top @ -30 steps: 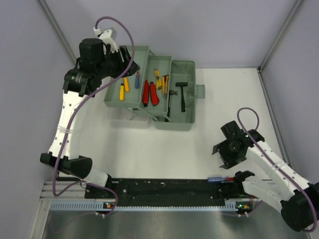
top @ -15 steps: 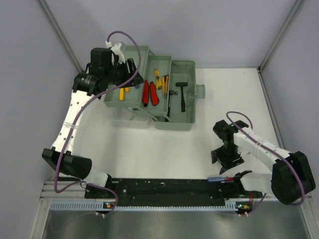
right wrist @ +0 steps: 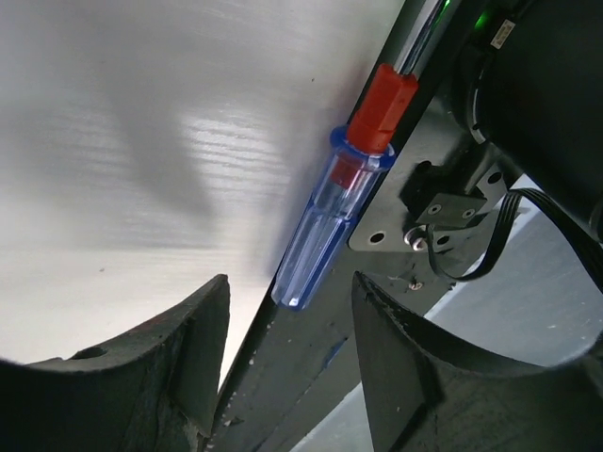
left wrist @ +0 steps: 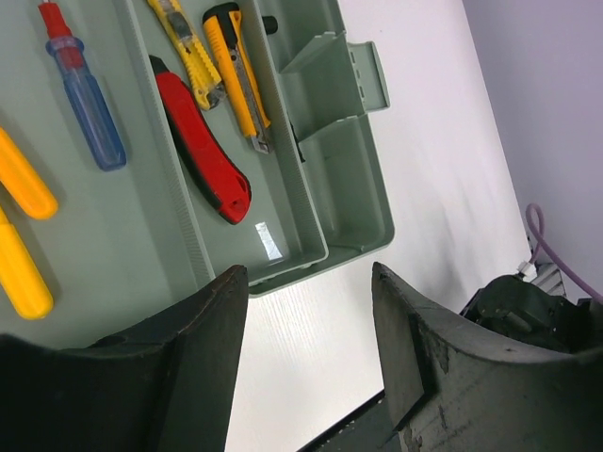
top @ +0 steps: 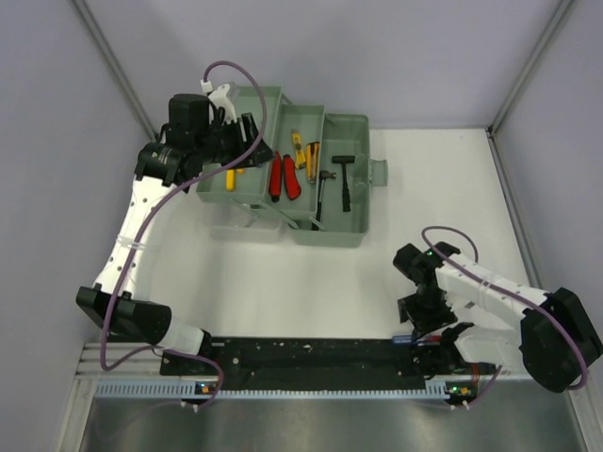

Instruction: Pack the tool kit

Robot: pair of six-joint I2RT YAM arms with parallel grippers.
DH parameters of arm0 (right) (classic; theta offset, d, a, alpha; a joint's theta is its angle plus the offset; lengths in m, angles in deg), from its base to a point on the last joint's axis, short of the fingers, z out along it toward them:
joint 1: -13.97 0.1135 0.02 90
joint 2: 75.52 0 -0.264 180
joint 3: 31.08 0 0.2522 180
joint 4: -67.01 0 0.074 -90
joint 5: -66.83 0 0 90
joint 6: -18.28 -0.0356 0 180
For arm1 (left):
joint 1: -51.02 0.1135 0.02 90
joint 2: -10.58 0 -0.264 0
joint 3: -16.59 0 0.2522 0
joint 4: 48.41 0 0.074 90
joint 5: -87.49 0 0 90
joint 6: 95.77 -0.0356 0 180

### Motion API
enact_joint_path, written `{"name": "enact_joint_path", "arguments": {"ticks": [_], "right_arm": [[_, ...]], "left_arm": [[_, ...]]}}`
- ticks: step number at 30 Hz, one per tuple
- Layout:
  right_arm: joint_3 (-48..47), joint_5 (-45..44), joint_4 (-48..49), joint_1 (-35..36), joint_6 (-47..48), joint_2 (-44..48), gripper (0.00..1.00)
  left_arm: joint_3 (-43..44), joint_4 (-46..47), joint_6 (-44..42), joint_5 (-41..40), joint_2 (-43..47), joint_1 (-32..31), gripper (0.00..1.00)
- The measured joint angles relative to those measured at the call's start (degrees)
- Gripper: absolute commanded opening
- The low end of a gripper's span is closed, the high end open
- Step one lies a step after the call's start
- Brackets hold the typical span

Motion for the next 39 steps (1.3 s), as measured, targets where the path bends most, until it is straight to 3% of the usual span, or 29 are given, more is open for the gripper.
{"name": "enact_joint_path", "arguments": {"ticks": [5,10,11,16,26,34,39], "right_arm": [[3.23,0.09,2.78,2.58,-3.43,0.0,0.49],[5.86,0.09,6.08,4.76,-6.12,0.11,0.4],[5.97,0.13,6.47,4.94,-6.32,0.35,0.36],[6.84,1.51,5.95,5.51,-7.52,1.11,0.0],[2.73,-5.16,7.17,5.62,-4.22,1.22,0.0],[-12.46,-14.97,7.26,5.62,4.11,-0.42,0.0],[-24.0,-21.24,7.78,5.62,14.27,-1.6,0.0]], "left_arm": [[-1.31,-0.09,-0.04,0.22,0.2,0.0,0.59],[-1.31,-0.04,-0.24,0.22,0.35,0.0,0.59],[-1.33,-0.02,-0.24,0.24,0.39,0.0,0.59],[-1.33,-0.04,-0.24,0.42,0.55,0.0,0.59],[-1.33,-0.11,-0.24,0.48,0.57,0.0,0.59],[-1.27,-0.79,-0.44,-0.52,0.79,0.0,0.59],[-1.27,-1.42,-0.46,-2.14,2.03,0.0,0.59]]}}
